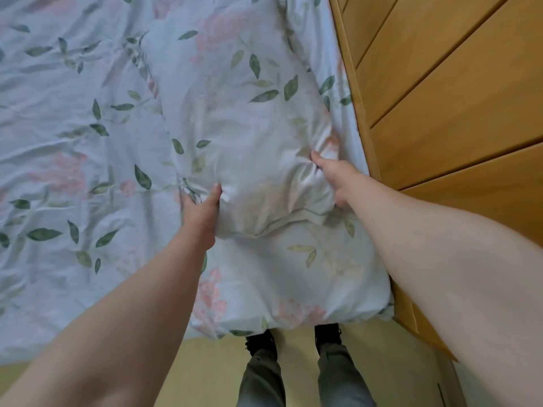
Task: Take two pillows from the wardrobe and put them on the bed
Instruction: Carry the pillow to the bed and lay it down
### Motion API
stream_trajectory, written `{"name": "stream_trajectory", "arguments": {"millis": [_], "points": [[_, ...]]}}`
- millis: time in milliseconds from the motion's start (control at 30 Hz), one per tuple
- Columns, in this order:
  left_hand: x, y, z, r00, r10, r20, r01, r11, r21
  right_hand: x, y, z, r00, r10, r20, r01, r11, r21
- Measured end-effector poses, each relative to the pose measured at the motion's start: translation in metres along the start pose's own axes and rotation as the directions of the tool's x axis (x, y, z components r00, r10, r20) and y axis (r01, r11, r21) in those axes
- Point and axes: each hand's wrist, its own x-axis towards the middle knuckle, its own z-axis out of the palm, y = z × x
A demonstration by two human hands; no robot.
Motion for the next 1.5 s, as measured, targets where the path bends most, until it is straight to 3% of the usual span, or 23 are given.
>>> {"name": "stream_trajectory", "arguments": {"millis": [67,133,200,267,433,567,800,967,1067,1133,1233,1333,1433,1500], "points": [[-0.01,-0.004,0.01,0.999,0.047,-0.001,-0.047,0.999,-0.017,-0.017,0.003,-0.002,0.968,-0.206,-0.141,0.19,0.975,-0.116],[-0.024,-0.004,0.019,0.998,0.059,0.031,-0.059,0.998,0.0,-0.045,0.013,-0.012,0.866,-0.443,-0.231,0.362,0.875,-0.322],[-0.03,-0.005,0.025,0.992,0.028,0.123,-0.037,0.997,0.074,-0.069,0.043,-0.027,0.794,-0.509,-0.331,0.347,0.828,-0.44],[-0.042,-0.006,0.03,0.979,0.01,0.203,-0.039,0.989,0.142,-0.087,0.081,-0.042,0.781,-0.435,-0.447,0.235,0.869,-0.436],[-0.073,-0.025,0.021,0.989,0.027,0.146,-0.061,0.971,0.23,-0.103,0.132,-0.053,0.842,-0.175,-0.51,-0.034,0.927,-0.374],[-0.084,-0.049,0.002,0.995,-0.073,0.063,0.046,0.936,0.35,-0.106,0.126,-0.064,0.844,-0.18,-0.505,-0.077,0.891,-0.447],[-0.12,-0.076,-0.013,0.98,-0.146,0.134,0.066,0.878,0.474,-0.135,0.122,-0.086,0.778,-0.455,-0.433,-0.033,0.659,-0.751],[-0.14,-0.097,-0.029,0.953,-0.289,0.094,0.149,0.716,0.682,-0.146,0.13,-0.096,0.893,-0.235,-0.385,-0.235,0.485,-0.842],[-0.157,-0.098,-0.048,0.95,-0.297,0.097,0.07,0.504,0.861,-0.151,0.146,-0.102,0.903,-0.139,-0.407,-0.325,0.4,-0.857],[-0.164,-0.095,-0.058,0.957,-0.28,0.082,0.023,0.355,0.935,-0.154,0.159,-0.107,0.907,-0.038,-0.42,-0.365,0.426,-0.828],[-0.179,-0.086,-0.067,0.959,-0.266,0.097,-0.016,0.294,0.956,-0.166,0.175,-0.113,0.888,0.079,-0.454,-0.424,0.523,-0.739],[-0.195,-0.076,-0.073,0.971,-0.205,0.127,-0.071,0.262,0.963,-0.181,0.176,-0.113,0.882,0.061,-0.467,-0.405,0.602,-0.688],[-0.209,-0.068,-0.085,0.976,-0.197,0.098,-0.024,0.345,0.938,-0.192,0.167,-0.111,0.882,-0.006,-0.47,-0.332,0.701,-0.631],[-0.218,-0.066,-0.091,0.972,-0.219,0.088,0.026,0.467,0.884,-0.197,0.159,-0.105,0.893,-0.022,-0.449,-0.279,0.756,-0.592]]}}
